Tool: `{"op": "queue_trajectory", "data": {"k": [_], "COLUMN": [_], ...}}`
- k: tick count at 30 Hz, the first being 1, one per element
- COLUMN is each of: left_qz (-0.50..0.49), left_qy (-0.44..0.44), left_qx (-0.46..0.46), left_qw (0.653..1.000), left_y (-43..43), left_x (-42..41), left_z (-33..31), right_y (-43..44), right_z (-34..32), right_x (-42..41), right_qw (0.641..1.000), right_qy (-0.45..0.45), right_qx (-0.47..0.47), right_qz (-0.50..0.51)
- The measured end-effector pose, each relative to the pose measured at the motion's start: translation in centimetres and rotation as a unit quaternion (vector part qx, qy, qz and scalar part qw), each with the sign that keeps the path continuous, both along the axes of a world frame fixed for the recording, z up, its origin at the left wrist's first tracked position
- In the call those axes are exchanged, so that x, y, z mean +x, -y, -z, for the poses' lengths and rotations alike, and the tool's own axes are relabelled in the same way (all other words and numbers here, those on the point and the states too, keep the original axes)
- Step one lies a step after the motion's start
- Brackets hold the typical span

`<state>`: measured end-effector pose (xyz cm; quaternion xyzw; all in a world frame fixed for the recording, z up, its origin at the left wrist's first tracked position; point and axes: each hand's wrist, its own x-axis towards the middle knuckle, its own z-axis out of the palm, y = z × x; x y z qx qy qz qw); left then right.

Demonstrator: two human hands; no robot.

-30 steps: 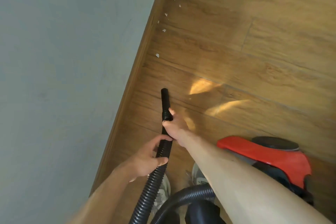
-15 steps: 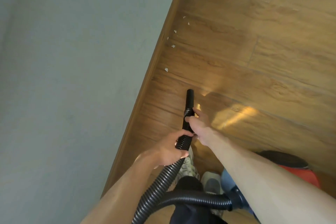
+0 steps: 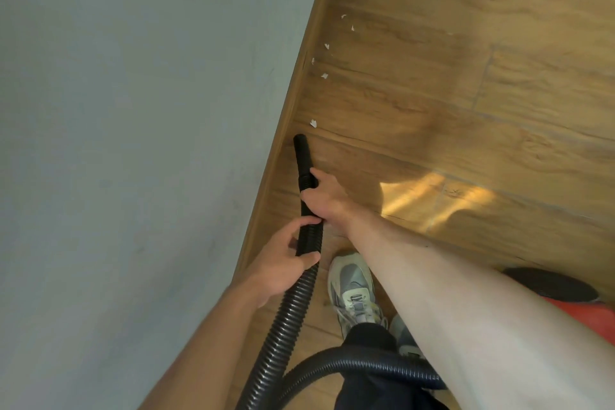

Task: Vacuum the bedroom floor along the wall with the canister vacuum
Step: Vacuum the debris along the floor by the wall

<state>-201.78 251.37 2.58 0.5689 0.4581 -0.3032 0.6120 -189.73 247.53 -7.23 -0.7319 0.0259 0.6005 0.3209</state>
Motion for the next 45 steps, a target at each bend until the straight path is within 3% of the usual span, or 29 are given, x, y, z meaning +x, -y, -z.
{"op": "queue_trajectory", "data": {"k": [11,16,28,36,45], "left_qz": [0.097,0.063,0.008,-0.02,-0.058], "left_qy": [-0.012,-0.017,-0.005,0.007,0.016], "left_qx": [-0.074,-0.076,-0.05,-0.047,-0.013], "left_qw": [0.992,0.995,0.999,0.999,0.998], "left_y": [-0.4,-0.9,-3.3,-3.9,-3.2], "left_x": [5.5,5.8,8.1,11.7,14.2], "left_z": [-0.8,-1.3,-1.1,-0.8,0.1], "right_y": [1.9,1.3,-2.3,-2.3,-2.7], "right_z": [-0.9,-1.0,-1.6,-2.3,-1.0], "right_x": [3.8,4.5,7.4,12.6,15.0], "right_qw": [0.998,0.997,0.999,0.996,0.997], "right_qy": [0.013,-0.001,0.026,-0.072,-0.038], "right_qx": [-0.053,-0.048,-0.027,0.004,0.051], "right_qz": [0.035,0.066,0.02,0.048,0.038]}}
